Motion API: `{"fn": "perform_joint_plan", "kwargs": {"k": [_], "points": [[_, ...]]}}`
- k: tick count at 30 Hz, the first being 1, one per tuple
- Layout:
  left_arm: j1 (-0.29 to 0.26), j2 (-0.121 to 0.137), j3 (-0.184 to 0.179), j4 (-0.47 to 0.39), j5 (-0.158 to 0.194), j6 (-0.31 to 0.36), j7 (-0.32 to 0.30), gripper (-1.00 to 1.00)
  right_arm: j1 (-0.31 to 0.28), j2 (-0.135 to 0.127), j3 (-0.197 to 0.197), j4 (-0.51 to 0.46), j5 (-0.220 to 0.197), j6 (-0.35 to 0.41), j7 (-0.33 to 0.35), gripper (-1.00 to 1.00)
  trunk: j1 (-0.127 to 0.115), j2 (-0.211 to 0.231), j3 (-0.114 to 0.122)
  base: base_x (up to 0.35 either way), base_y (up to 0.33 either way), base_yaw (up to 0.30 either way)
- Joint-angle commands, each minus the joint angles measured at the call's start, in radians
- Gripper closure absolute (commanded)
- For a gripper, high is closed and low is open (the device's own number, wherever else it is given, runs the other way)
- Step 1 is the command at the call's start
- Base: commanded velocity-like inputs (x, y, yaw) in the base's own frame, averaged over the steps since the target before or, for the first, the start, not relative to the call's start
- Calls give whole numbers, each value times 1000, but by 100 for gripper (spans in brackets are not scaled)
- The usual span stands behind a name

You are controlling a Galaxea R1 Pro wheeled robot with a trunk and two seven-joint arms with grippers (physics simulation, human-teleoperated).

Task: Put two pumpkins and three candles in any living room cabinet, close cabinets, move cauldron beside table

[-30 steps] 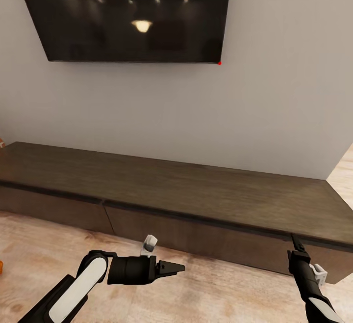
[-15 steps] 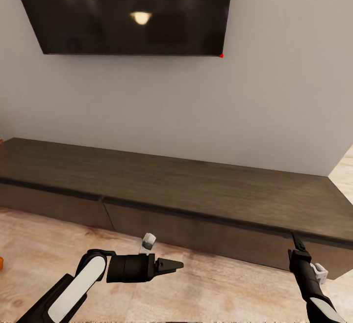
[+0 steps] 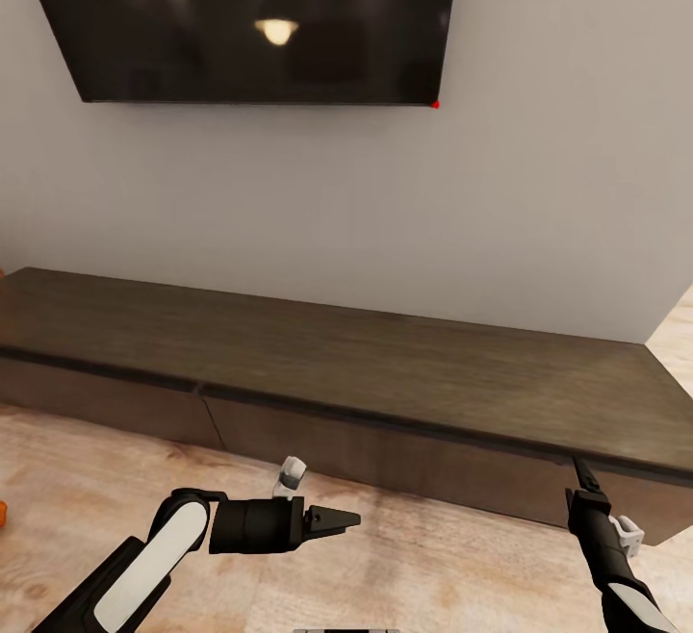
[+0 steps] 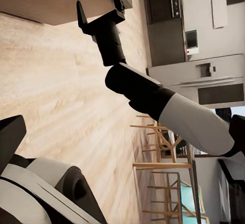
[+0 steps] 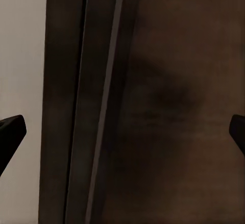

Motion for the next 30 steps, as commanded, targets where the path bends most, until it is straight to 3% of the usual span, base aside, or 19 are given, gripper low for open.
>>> {"fn": "perform_joint_plan", "kwargs": {"k": [1,30], "points": [[-1,1,-1,-1,-2,1,-5,-100,-1,0,1,1,-10,6,4,-100,0,0,-1,0,0,0],[-1,2,1,-14,-2,1,-5,-100,-1,-2,2,-5,-9,7,28,-100,0,0,-1,9,0,0]]}}
